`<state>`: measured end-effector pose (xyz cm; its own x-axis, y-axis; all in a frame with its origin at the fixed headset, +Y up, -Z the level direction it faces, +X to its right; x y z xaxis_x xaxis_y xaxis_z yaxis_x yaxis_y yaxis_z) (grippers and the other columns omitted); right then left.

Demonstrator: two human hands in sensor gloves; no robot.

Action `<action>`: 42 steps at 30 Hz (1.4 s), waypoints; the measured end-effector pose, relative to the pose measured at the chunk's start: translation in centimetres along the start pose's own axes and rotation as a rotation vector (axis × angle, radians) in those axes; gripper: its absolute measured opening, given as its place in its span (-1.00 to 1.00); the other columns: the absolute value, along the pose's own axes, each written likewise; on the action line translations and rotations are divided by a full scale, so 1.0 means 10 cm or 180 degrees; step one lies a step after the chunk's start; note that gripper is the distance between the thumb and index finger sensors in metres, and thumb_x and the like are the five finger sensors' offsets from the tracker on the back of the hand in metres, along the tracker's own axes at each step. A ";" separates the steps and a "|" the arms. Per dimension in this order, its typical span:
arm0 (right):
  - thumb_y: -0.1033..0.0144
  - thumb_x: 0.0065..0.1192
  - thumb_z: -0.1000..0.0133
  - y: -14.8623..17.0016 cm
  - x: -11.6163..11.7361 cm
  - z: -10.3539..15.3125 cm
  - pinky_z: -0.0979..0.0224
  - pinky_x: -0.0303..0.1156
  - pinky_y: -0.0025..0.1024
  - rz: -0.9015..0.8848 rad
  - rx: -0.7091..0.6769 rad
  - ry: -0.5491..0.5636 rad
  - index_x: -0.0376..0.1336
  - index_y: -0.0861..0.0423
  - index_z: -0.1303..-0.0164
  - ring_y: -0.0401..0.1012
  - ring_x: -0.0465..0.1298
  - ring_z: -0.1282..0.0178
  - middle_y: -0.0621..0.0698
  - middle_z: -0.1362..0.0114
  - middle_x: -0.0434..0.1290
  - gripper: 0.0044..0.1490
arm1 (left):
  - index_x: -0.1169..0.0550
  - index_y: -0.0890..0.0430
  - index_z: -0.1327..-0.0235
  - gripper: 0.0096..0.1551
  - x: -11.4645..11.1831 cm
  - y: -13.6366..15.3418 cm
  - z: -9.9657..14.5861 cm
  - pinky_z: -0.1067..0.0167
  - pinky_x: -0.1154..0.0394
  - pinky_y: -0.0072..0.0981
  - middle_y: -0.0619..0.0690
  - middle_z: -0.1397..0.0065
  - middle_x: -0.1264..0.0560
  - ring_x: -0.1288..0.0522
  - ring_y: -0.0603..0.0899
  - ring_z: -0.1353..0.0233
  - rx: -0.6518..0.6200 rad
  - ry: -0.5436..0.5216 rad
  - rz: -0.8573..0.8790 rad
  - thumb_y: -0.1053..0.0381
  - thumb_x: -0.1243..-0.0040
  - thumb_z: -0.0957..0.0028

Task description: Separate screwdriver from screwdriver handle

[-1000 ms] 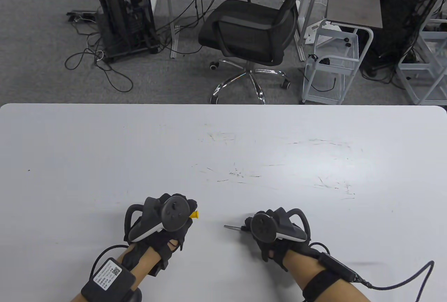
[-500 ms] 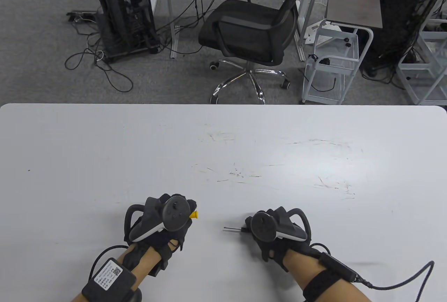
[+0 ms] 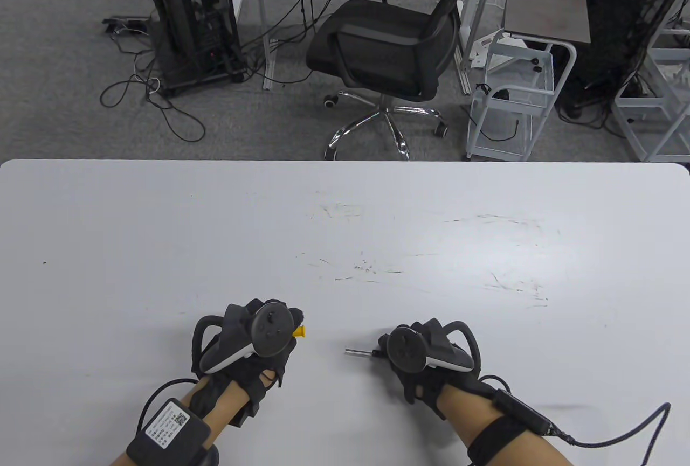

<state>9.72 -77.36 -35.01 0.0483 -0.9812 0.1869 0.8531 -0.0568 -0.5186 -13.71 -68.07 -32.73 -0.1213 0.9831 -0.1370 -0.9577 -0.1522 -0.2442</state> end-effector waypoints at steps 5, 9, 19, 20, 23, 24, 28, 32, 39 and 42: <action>0.21 0.41 -0.19 0.00 0.00 0.00 -0.29 0.46 0.05 -0.0021 -0.0006 -0.0014 0.26 0.12 -0.47 0.11 0.48 -0.25 0.04 -0.45 0.34 -0.35 | -0.49 -0.12 -0.34 -0.39 0.00 0.00 0.00 -0.43 -0.30 0.19 -0.06 -0.43 -0.39 -0.47 0.23 -0.33 0.0007 -0.0002 -0.0003 -0.03 -0.39 0.03; 0.19 0.42 -0.18 0.03 -0.06 0.02 -0.31 0.43 0.06 -0.0070 0.0035 0.0037 0.24 0.10 -0.49 0.13 0.45 -0.29 0.03 -0.47 0.31 -0.32 | -0.49 -0.12 -0.34 -0.39 0.00 0.01 0.00 -0.44 -0.30 0.19 -0.06 -0.43 -0.39 -0.46 0.23 -0.33 0.0016 -0.0001 -0.0002 -0.04 -0.38 0.03; 0.00 0.42 -0.16 0.32 -0.84 0.30 -0.56 0.17 0.31 -0.0791 0.0232 0.1023 0.14 0.04 -0.60 0.20 0.17 -0.69 0.01 -0.69 0.09 -0.15 | -0.48 -0.12 -0.33 -0.39 -0.13 0.09 -0.08 -0.47 -0.27 0.23 -0.07 -0.44 -0.39 -0.46 0.23 -0.35 0.0083 0.0080 0.0094 -0.04 -0.39 0.03; -0.02 0.43 -0.16 0.34 -0.89 0.34 -0.58 0.12 0.34 -0.0837 0.0239 0.1098 0.12 0.03 -0.62 0.20 0.11 -0.73 0.00 -0.71 0.05 -0.12 | -0.48 -0.12 -0.33 -0.40 -0.16 0.11 -0.10 -0.48 -0.26 0.24 -0.07 -0.44 -0.38 -0.46 0.23 -0.36 0.0088 0.0103 0.0128 -0.04 -0.39 0.03; -0.08 0.44 -0.14 0.40 -1.06 0.45 -0.61 0.00 0.39 -0.0998 0.0228 0.1316 0.06 0.01 -0.66 0.21 -0.02 -0.78 -0.01 -0.75 -0.05 -0.03 | -0.49 -0.14 -0.32 -0.40 -0.36 0.17 -0.19 -0.49 -0.24 0.26 -0.08 -0.45 -0.38 -0.46 0.23 -0.38 0.0152 0.0253 0.0170 -0.04 -0.40 0.03; -0.10 0.44 -0.14 0.40 -1.10 0.48 -0.62 -0.03 0.40 -0.1042 0.0218 0.1356 0.04 0.00 -0.67 0.20 -0.05 -0.79 -0.01 -0.76 -0.08 -0.01 | -0.49 -0.14 -0.32 -0.40 -0.40 0.18 -0.21 -0.49 -0.24 0.26 -0.09 -0.45 -0.38 -0.46 0.23 -0.38 0.0174 0.0293 0.0139 -0.04 -0.40 0.03; -0.17 0.43 -0.14 0.42 -1.25 0.59 -0.62 -0.10 0.41 -0.1155 0.0156 0.1521 -0.01 0.00 -0.70 0.20 -0.11 -0.80 -0.02 -0.76 -0.13 0.05 | -0.49 -0.14 -0.32 -0.40 -0.64 0.23 -0.30 -0.49 -0.24 0.26 -0.09 -0.46 -0.39 -0.46 0.23 -0.38 0.0289 0.0495 -0.0025 -0.04 -0.40 0.03; -0.21 0.41 -0.14 0.40 -1.31 0.65 -0.61 -0.13 0.42 -0.1209 0.0091 0.1566 -0.03 0.00 -0.70 0.20 -0.12 -0.80 -0.03 -0.77 -0.13 0.07 | -0.49 -0.15 -0.32 -0.40 -0.74 0.29 -0.34 -0.49 -0.24 0.26 -0.09 -0.46 -0.39 -0.46 0.23 -0.40 0.0388 0.0540 -0.0136 -0.05 -0.40 0.03; -0.21 0.40 -0.15 0.35 -1.32 0.67 -0.61 -0.13 0.42 -0.1184 0.0041 0.1548 -0.03 -0.01 -0.71 0.21 -0.11 -0.80 -0.03 -0.77 -0.13 0.06 | -0.50 -0.16 -0.31 -0.41 -0.87 0.34 -0.38 -0.49 -0.25 0.25 -0.09 -0.45 -0.40 -0.47 0.23 -0.39 0.0492 0.0574 -0.0372 -0.05 -0.41 0.03; -0.21 0.40 -0.15 0.35 -1.33 0.67 -0.61 -0.14 0.43 -0.1171 0.0032 0.1565 -0.03 -0.01 -0.71 0.21 -0.11 -0.80 -0.03 -0.77 -0.12 0.06 | -0.50 -0.16 -0.31 -0.41 -0.91 0.33 -0.40 -0.49 -0.26 0.24 -0.10 -0.45 -0.41 -0.47 0.22 -0.39 0.0494 0.0595 -0.0436 -0.05 -0.41 0.03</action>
<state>15.51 -63.31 -33.68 -0.4936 -0.8679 -0.0559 0.7733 -0.4085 -0.4848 -14.75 -77.89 -36.11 0.0484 0.9555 -0.2911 -0.9921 0.0123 -0.1246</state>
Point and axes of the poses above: the tracker on the back of each hand, its own y axis roughly to the little-finger side, its own z axis roughly from the fingertips to the wrist, x = y × z, the point moved 5 cm from there along -z, roughly from the wrist to the fingertips
